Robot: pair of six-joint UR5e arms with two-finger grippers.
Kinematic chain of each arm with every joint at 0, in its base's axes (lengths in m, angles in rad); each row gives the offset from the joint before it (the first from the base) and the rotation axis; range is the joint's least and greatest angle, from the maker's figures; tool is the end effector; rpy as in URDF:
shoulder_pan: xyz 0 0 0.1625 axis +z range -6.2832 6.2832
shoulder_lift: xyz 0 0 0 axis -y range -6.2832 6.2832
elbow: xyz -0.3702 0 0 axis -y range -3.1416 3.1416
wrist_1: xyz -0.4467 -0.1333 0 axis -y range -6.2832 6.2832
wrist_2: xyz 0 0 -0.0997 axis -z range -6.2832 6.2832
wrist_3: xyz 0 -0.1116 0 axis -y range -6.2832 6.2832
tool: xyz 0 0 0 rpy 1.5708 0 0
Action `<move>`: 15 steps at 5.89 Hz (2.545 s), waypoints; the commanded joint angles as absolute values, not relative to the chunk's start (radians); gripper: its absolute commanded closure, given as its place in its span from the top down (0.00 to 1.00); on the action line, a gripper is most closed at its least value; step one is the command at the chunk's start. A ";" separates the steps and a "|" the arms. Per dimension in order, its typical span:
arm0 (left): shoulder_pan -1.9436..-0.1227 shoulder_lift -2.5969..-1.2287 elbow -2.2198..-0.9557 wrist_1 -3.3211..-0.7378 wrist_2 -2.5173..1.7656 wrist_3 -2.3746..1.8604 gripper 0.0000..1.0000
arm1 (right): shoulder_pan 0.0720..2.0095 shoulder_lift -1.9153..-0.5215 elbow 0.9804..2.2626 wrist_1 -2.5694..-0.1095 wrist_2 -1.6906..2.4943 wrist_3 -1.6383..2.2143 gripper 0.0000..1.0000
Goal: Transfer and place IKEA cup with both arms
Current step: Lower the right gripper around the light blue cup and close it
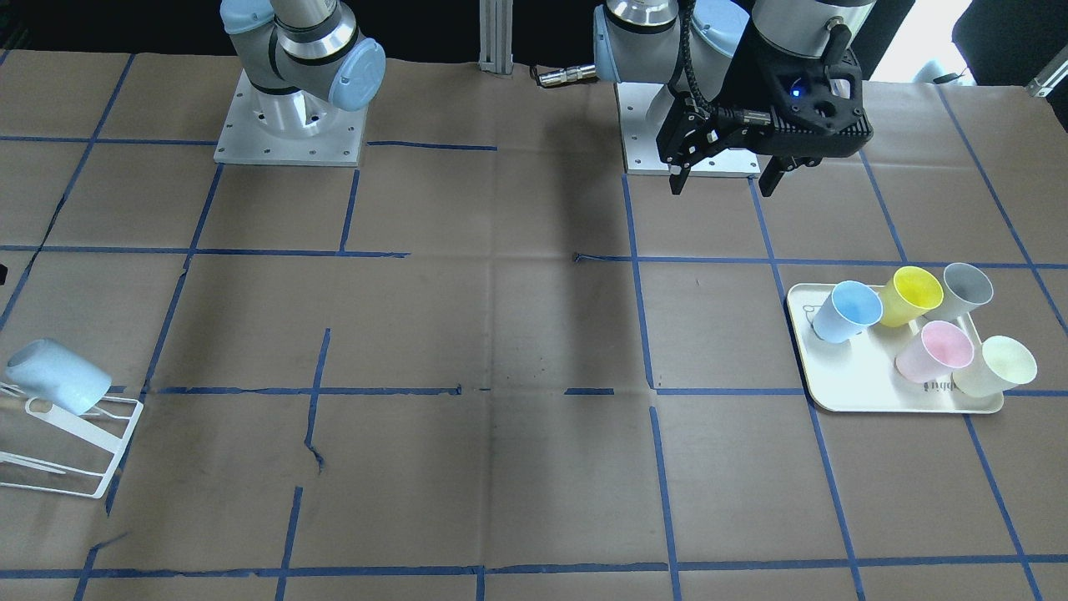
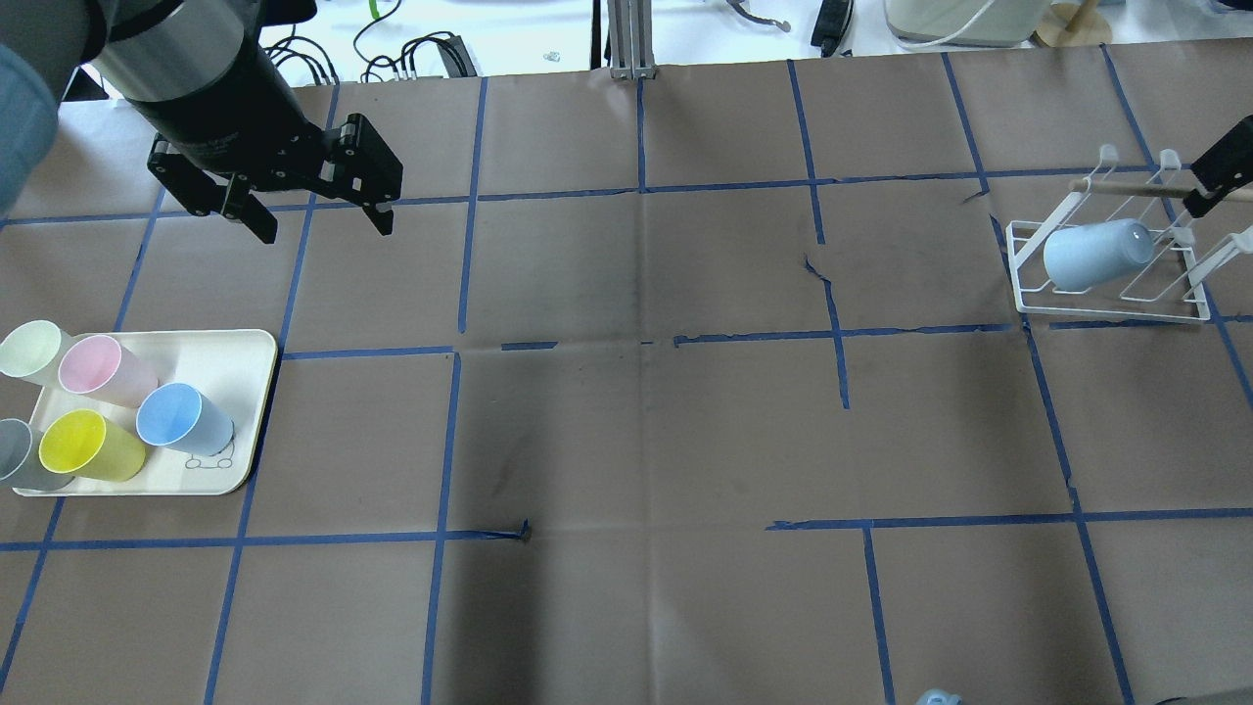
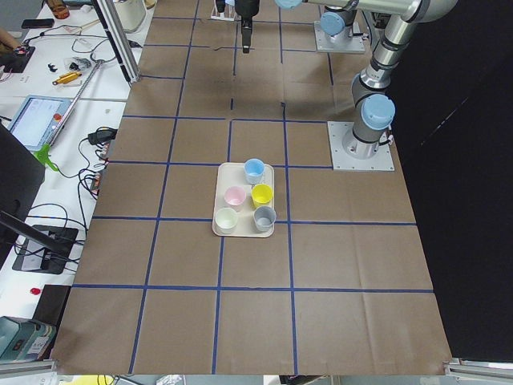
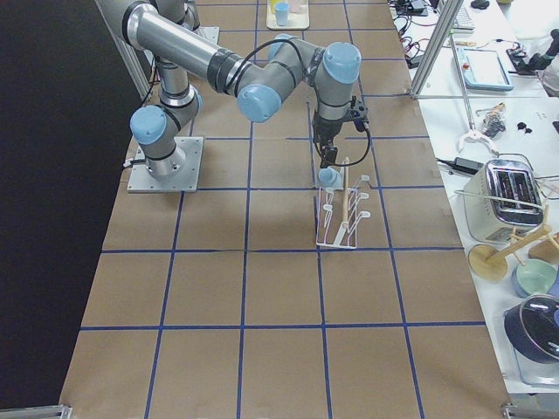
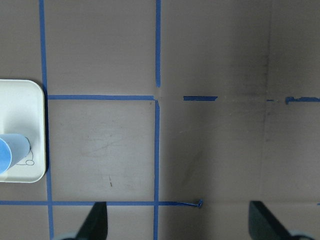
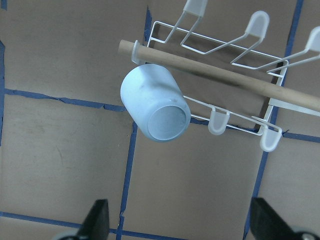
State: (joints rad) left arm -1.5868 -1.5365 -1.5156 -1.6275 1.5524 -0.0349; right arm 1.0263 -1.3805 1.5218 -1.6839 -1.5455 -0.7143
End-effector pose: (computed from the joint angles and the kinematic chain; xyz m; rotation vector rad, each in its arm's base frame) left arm -0.1439 -0.5333 0.4642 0.0290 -3.1218 0.0504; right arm -0.1989 -0.5913 0.3488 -0.2627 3.0934 0.0123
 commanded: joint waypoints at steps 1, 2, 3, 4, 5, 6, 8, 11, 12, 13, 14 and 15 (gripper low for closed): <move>-1.586 -1.531 -1.517 -1.629 1.554 -0.034 0.99 | 1.032 -1.332 1.595 -1.838 -1.505 -0.722 1.00; -1.586 -1.532 -1.517 -1.629 1.552 -0.034 0.99 | 1.037 -1.336 1.662 -1.929 -1.503 -0.721 1.00; -1.586 -1.531 -1.517 -1.629 1.552 -0.034 0.99 | 1.042 -1.333 1.714 -1.986 -1.503 -0.726 1.00; -1.586 -1.531 -1.517 -1.629 1.552 -0.034 0.99 | 1.043 -1.330 1.738 -2.011 -1.503 -0.724 1.00; -1.586 -1.532 -1.517 -1.629 1.552 -0.034 0.99 | 1.048 -1.322 1.747 -2.023 -1.502 -0.724 1.00; -1.586 -1.532 -1.517 -1.629 1.552 -0.034 0.99 | 1.048 -1.309 1.758 -2.043 -1.502 -0.727 1.00; -1.586 -1.531 -1.517 -1.631 1.552 -0.034 0.99 | 1.048 -1.302 1.784 -2.109 -1.503 -0.730 1.00; -1.586 -1.531 -1.517 -1.629 1.552 -0.034 0.99 | 1.048 -1.302 1.793 -2.111 -1.502 -0.716 0.80; -1.586 -1.531 -1.517 -1.629 1.552 -0.034 0.99 | 1.046 -1.304 1.792 -2.111 -1.503 -0.715 0.63; -1.586 -1.531 -1.517 -1.629 1.552 -0.034 0.99 | 1.046 -1.308 1.792 -2.106 -1.503 -0.715 0.55; -1.586 -1.528 -1.519 -1.631 1.554 -0.034 0.99 | 1.046 -1.315 1.787 -2.105 -1.503 -0.710 0.50; -1.586 -1.532 -1.519 -1.629 1.551 -0.034 0.99 | 1.046 -1.336 1.784 -2.096 -1.509 -0.710 0.47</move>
State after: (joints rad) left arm -1.5862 -1.5301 -1.5182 -1.6298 1.5527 -0.0338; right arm 1.0462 -1.3191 1.7873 -2.1025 -1.5051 -0.7113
